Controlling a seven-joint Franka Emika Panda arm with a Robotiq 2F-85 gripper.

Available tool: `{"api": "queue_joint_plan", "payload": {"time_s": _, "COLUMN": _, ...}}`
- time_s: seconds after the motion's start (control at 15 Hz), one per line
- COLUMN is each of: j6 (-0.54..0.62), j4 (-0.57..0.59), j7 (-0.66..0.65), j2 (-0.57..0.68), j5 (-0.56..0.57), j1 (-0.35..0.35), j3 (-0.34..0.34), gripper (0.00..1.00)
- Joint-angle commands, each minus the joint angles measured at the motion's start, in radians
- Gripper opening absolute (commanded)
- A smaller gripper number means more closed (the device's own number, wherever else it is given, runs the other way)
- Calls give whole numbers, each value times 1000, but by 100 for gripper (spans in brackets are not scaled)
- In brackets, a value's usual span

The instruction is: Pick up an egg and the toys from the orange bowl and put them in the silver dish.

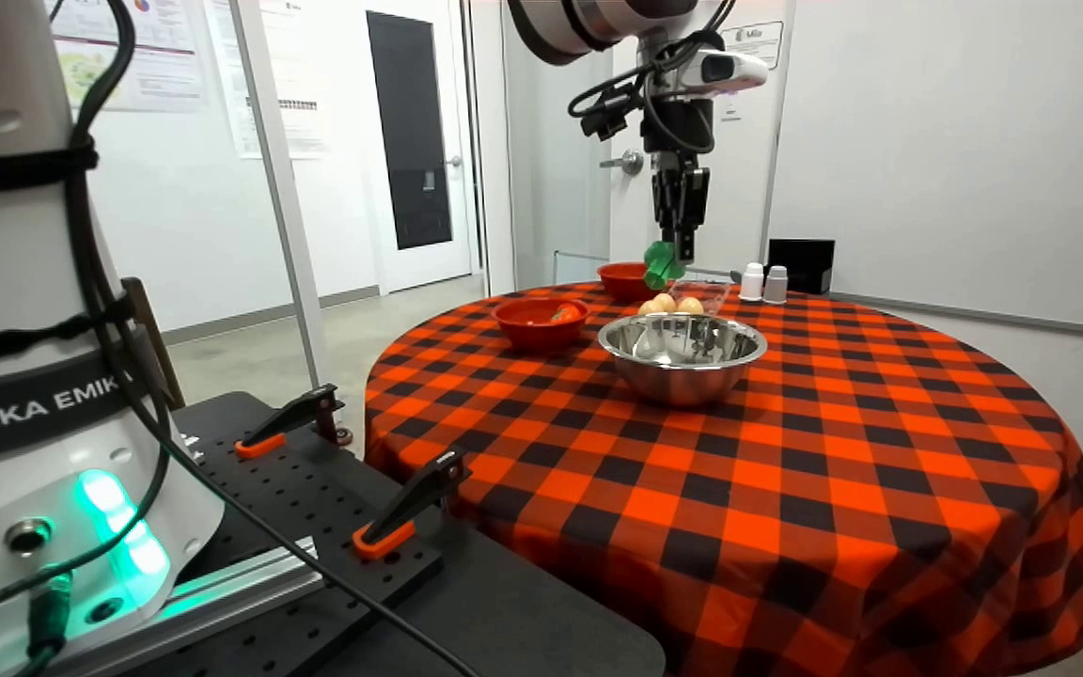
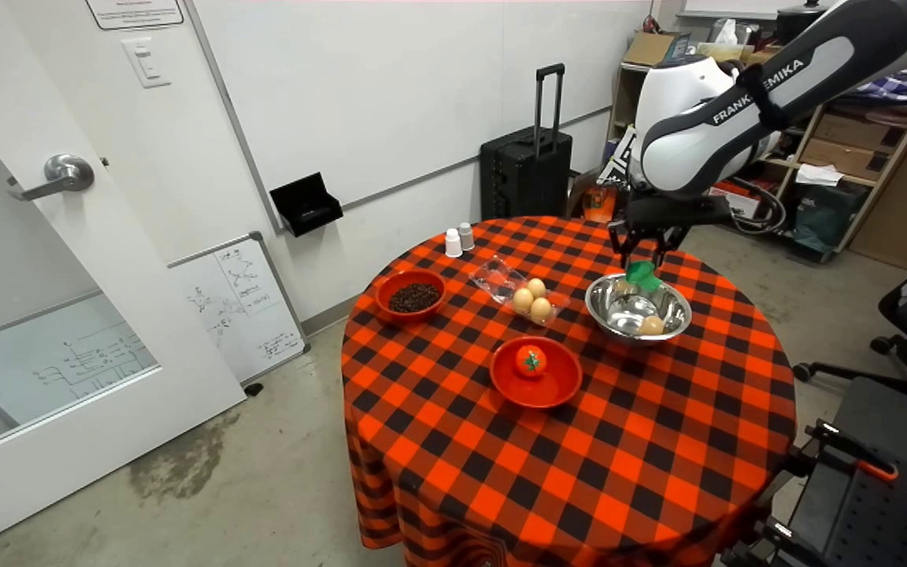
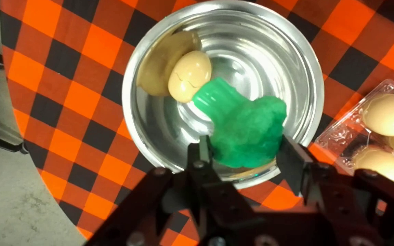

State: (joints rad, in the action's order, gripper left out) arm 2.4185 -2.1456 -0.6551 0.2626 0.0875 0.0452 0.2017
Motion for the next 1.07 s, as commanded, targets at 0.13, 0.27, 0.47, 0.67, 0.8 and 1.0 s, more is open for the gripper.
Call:
{"api": "queue_joint_plan", "payload": {"time_s": 0.13, "j6": 117, "j4": 13, "j7": -36, "j2": 68, "j5": 54, "j1": -19, "j3": 14, "gripper": 26}}
{"api": "queue_joint_plan", "payload": {"time_s": 0.27, "j6": 144, "j4": 20, "j7": -35, "j2": 96, "j5": 59, "j1": -26, "j3": 19, "gripper": 26}}
{"api": "queue_joint_plan", "payload": {"time_s": 0.47, "j6": 179, "j4": 29, "j7": -31, "j2": 133, "j5": 65, "j1": -39, "j3": 31, "gripper": 26}}
{"api": "queue_joint_plan", "payload": {"time_s": 0.67, "j6": 198, "j4": 39, "j7": -28, "j2": 166, "j5": 65, "j1": -52, "j3": 46, "gripper": 26}}
{"api": "queue_joint_plan", "payload": {"time_s": 0.8, "j6": 201, "j4": 42, "j7": -18, "j2": 184, "j5": 55, "j1": -55, "j3": 51, "gripper": 26}}
{"api": "queue_joint_plan", "payload": {"time_s": 1.0, "j6": 202, "j4": 45, "j7": -8, "j2": 214, "j5": 48, "j1": -59, "j3": 53, "gripper": 26}}
